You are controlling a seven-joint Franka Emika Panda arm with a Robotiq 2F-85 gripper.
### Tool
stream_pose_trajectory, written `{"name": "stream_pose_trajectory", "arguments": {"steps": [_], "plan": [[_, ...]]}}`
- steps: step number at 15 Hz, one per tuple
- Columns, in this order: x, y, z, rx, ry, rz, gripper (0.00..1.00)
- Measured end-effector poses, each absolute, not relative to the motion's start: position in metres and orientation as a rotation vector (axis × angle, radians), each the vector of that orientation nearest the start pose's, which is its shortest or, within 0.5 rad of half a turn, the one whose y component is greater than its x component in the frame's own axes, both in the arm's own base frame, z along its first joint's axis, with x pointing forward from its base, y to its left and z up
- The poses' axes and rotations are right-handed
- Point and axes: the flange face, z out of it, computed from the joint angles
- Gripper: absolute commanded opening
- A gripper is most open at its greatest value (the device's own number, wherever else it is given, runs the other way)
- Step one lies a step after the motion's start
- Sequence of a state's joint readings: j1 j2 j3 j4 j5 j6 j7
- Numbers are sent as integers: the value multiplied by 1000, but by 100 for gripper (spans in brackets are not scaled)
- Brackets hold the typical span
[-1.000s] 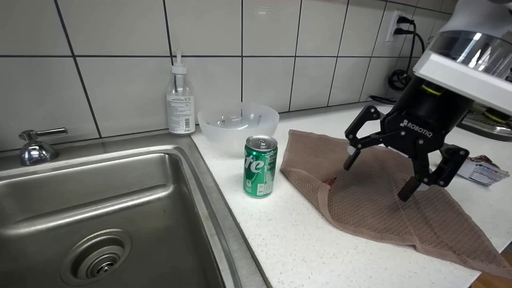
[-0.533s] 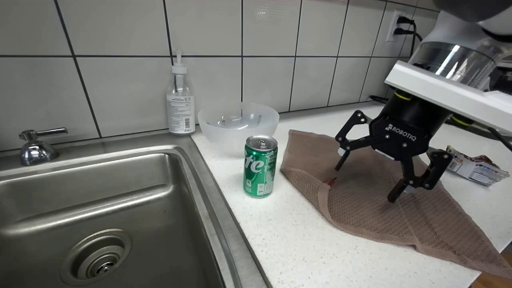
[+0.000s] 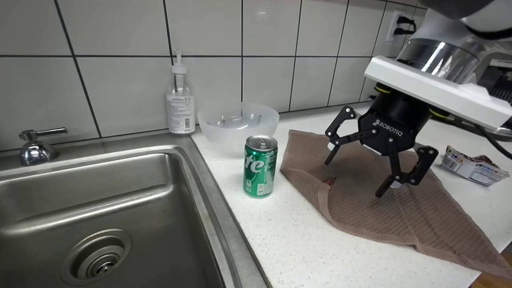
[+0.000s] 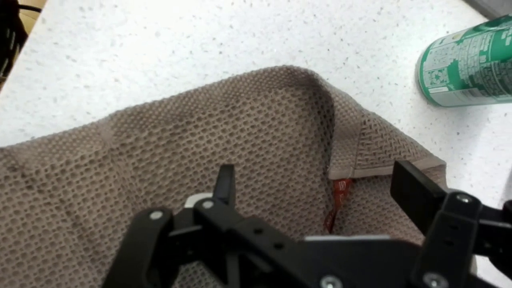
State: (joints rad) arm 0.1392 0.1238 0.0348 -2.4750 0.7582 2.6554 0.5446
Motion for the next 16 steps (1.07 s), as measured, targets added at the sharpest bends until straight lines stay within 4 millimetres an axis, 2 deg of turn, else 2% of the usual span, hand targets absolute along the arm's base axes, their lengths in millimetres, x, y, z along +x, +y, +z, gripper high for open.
{"name": "stream_pose_trajectory", "arguments": {"steps": [6,16], "plan": [[486,78,243,-2393,1396,95,100],[499,103,228,-2400,1396,99,100]]}}
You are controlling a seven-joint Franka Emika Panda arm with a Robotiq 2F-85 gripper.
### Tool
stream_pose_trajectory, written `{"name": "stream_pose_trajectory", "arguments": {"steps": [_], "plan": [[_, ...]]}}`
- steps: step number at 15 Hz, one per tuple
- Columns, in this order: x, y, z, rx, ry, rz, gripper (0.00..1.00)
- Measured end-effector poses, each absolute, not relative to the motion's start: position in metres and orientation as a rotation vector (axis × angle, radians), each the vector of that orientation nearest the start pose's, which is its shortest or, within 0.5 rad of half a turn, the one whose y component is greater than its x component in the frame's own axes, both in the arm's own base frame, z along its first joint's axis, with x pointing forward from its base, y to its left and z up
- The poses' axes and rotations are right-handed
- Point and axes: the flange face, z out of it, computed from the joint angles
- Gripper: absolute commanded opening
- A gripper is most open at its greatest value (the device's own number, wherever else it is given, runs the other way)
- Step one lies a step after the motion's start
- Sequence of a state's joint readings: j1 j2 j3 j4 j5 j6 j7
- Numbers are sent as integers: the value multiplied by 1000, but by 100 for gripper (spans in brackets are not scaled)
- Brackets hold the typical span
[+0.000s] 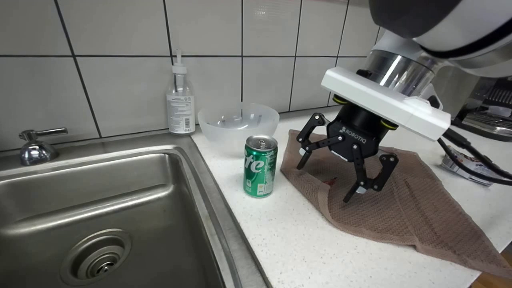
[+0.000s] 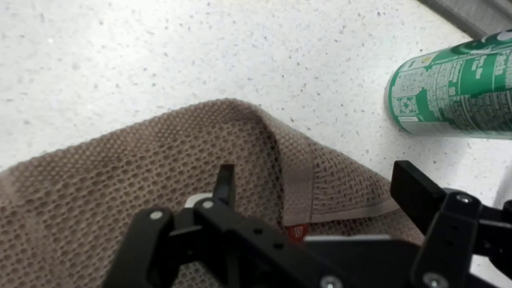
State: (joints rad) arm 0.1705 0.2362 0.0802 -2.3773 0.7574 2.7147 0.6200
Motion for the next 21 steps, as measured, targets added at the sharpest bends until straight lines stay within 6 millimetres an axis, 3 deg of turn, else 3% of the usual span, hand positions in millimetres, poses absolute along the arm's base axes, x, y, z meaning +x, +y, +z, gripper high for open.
{"name": "stream_pose_trajectory", "arguments": {"steps": [20,21], "plan": [[512,111,216,-2407,1393,67,100],[513,111,216,-2407,1394,67,95]]}}
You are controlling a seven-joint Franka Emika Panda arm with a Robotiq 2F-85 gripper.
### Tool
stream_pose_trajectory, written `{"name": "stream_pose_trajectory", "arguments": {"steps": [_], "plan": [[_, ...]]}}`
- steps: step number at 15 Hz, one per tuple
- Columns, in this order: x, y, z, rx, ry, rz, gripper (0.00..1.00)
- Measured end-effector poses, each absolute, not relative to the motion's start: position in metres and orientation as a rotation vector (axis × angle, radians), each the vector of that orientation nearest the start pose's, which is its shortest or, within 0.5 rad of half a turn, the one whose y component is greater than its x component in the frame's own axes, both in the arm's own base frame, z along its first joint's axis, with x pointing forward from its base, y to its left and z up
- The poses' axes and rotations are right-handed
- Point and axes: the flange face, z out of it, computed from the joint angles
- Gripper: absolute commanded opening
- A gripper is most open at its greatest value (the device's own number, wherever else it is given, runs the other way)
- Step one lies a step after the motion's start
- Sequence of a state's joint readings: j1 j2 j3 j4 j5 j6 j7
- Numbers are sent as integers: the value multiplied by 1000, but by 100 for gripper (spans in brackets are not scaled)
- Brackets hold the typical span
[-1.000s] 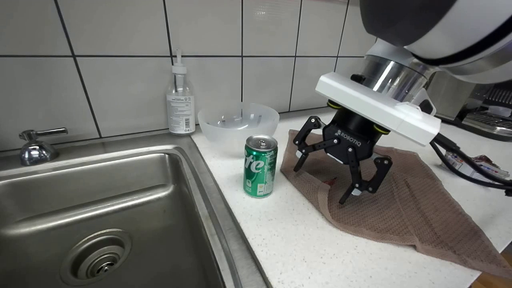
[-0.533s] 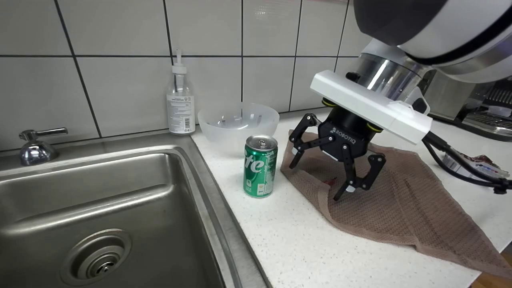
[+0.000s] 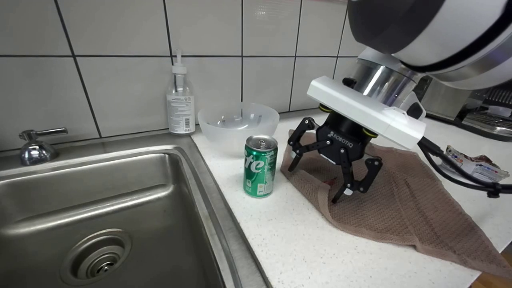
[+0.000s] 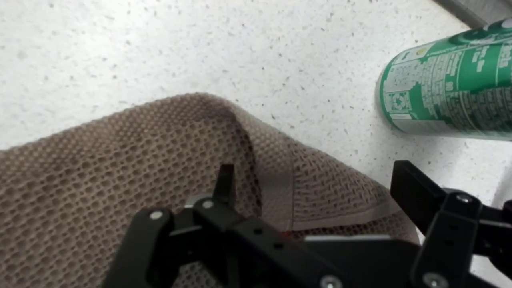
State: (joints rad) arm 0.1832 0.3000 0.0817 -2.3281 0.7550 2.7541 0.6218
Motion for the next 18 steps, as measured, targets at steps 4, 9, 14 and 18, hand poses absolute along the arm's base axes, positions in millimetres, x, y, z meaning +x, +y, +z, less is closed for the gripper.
{"name": "stream_pose_trajectory", "arguments": {"steps": [4,9,14,18], "plan": [[514,111,216,-2405,1395,62,61],[515,111,216,-2406,1394,56,20],[515,110,217,-2405,1395,47,0],[517,109,218,-2402,1397,23,1]]}}
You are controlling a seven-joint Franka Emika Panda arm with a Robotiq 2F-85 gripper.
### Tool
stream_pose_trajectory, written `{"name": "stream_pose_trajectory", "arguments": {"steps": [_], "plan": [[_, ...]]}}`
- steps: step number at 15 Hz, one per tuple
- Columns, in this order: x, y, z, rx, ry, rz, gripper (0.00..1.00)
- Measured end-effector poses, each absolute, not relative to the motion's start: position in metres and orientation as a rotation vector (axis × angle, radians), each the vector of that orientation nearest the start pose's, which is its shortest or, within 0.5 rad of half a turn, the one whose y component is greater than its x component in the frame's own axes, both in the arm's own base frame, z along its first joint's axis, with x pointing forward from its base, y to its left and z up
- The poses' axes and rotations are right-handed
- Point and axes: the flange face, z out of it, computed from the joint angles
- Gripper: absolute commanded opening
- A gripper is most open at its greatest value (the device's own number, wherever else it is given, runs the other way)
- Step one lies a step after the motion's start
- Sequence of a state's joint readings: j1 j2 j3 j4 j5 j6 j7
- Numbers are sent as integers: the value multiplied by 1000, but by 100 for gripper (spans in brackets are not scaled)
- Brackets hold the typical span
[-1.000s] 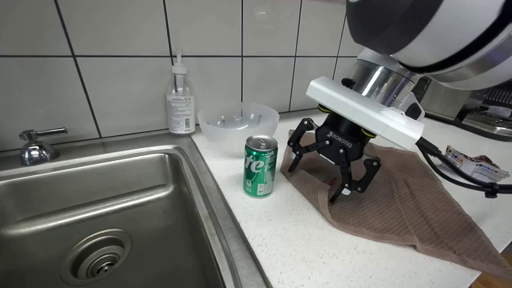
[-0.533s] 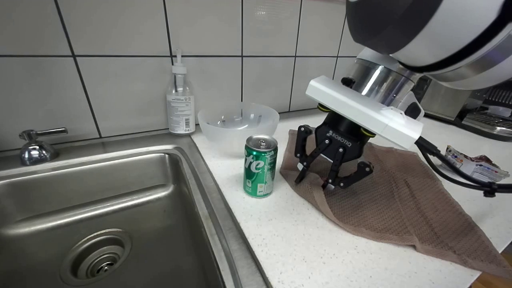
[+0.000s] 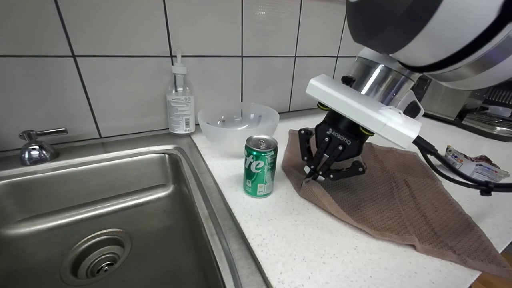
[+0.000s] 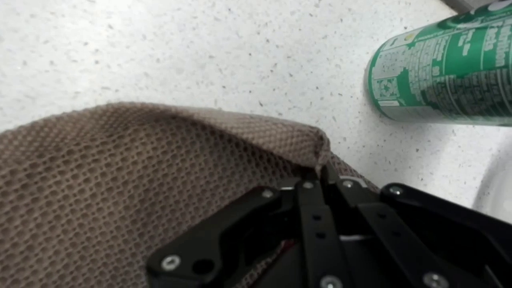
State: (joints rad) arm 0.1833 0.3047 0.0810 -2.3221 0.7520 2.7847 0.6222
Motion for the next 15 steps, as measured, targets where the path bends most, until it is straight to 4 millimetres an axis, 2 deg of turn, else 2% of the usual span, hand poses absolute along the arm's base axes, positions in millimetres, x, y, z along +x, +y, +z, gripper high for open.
{"name": "stream_pose_trajectory", "arguments": {"steps": [8,15], "plan": [[520,106,224,-2402,1392,-27,1],[526,93,244,-2411,1369,-114,1]]}}
